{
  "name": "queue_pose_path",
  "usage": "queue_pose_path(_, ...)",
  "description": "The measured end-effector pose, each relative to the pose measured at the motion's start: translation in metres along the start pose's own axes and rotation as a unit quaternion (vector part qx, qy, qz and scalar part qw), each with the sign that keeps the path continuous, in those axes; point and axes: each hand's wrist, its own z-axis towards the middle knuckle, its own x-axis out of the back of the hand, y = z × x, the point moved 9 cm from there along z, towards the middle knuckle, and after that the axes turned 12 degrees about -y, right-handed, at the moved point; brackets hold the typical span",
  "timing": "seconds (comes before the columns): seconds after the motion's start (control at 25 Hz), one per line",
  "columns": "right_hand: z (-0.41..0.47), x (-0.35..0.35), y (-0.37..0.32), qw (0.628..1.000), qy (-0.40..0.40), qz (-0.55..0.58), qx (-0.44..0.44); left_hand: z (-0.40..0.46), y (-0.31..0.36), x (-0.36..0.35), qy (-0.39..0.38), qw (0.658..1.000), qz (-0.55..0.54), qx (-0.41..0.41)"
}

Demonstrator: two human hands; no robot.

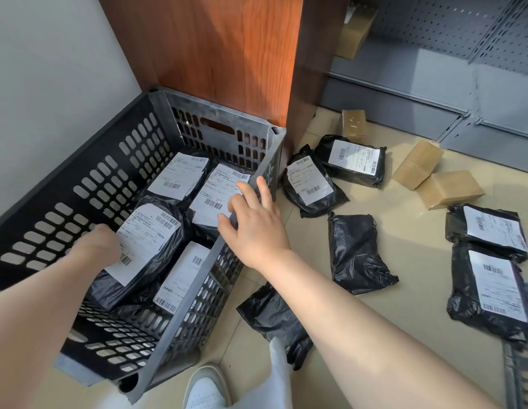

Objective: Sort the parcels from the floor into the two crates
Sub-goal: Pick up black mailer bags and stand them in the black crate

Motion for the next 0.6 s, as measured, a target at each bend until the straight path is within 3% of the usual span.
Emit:
queue_pose_path(0.12,0.0,-0.001,0.001,1.0,0.003,0.002,0.0,0.001,0.0,-0.009,-0.003,0.998,-0.056,0.012)
queue_pose_path(0.28,-0.001,0.0,0.0,1.0,0.017,0.006,0.005,-0.005,0.017,-0.028,-0.078,0.98,-0.179,-0.047)
queue_pose_path(0.36,-0.001,0.0,0.0,1.0,0.016,0.004,0.005,-0.012,0.027,-0.03,-0.072,0.973,-0.197,-0.101)
queue_pose_path(0.48,0.0,-0.001,0.0,1.0,0.012,0.0,0.003,-0.018,0.035,-0.03,-0.038,0.973,-0.153,-0.167)
queue_pose_path(0.6,0.0,-0.001,0.0,1.0,0.012,0.001,0.004,-0.016,0.033,-0.031,-0.018,0.989,-0.084,-0.123)
